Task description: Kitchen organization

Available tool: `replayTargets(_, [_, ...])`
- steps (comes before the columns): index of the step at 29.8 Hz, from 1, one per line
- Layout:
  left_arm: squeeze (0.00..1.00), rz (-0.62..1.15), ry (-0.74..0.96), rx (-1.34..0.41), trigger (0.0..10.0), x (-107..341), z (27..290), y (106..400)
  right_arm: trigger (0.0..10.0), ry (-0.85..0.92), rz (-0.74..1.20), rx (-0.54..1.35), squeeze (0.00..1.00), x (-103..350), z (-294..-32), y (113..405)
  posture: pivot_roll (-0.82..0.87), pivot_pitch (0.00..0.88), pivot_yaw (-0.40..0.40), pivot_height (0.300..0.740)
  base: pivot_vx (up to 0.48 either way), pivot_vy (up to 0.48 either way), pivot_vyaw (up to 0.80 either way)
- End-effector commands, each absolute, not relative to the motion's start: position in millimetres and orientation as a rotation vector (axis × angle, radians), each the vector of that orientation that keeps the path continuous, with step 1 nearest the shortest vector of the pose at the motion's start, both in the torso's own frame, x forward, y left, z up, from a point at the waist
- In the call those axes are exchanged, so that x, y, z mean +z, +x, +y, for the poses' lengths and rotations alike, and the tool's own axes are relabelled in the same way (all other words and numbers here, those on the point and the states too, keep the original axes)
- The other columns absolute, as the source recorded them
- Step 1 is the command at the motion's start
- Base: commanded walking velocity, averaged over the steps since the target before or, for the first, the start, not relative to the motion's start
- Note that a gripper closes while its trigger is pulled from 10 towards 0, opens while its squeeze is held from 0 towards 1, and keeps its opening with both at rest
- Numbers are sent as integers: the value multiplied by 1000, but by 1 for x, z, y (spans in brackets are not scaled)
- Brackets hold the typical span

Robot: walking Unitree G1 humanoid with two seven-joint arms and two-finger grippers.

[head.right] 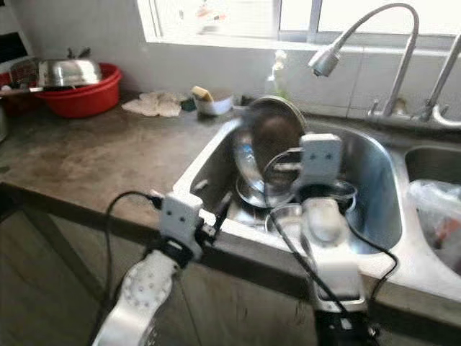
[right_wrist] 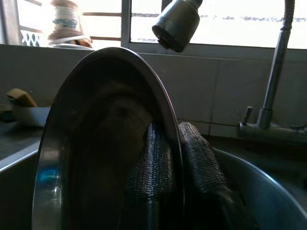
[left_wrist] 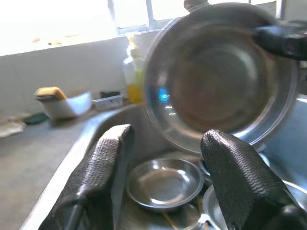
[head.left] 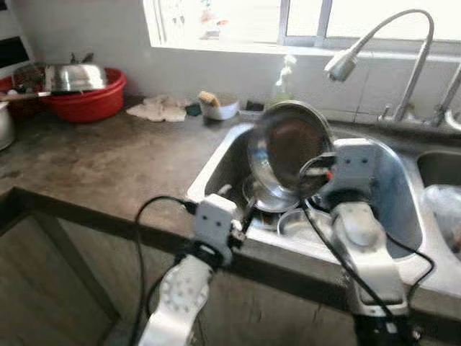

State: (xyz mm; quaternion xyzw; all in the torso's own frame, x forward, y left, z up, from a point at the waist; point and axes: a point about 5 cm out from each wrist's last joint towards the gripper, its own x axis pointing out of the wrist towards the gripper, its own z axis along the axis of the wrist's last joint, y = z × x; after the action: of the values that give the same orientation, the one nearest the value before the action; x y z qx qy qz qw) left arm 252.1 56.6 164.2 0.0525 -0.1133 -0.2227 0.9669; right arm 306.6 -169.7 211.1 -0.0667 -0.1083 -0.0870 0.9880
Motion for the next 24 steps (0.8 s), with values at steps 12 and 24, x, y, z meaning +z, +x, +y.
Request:
replayTargets(12, [0, -215, 121, -448, 10000, 162, 60, 251, 10000, -43, 88, -199, 0, 188, -186, 338, 10, 0, -19, 740, 0, 0, 0])
replayTargets(24, [0, -190, 120, -462, 10000, 161, 59, 239, 10000, 43, 292, -288, 0, 165, -213, 369, 38, 31, -38, 740, 0, 0, 0])
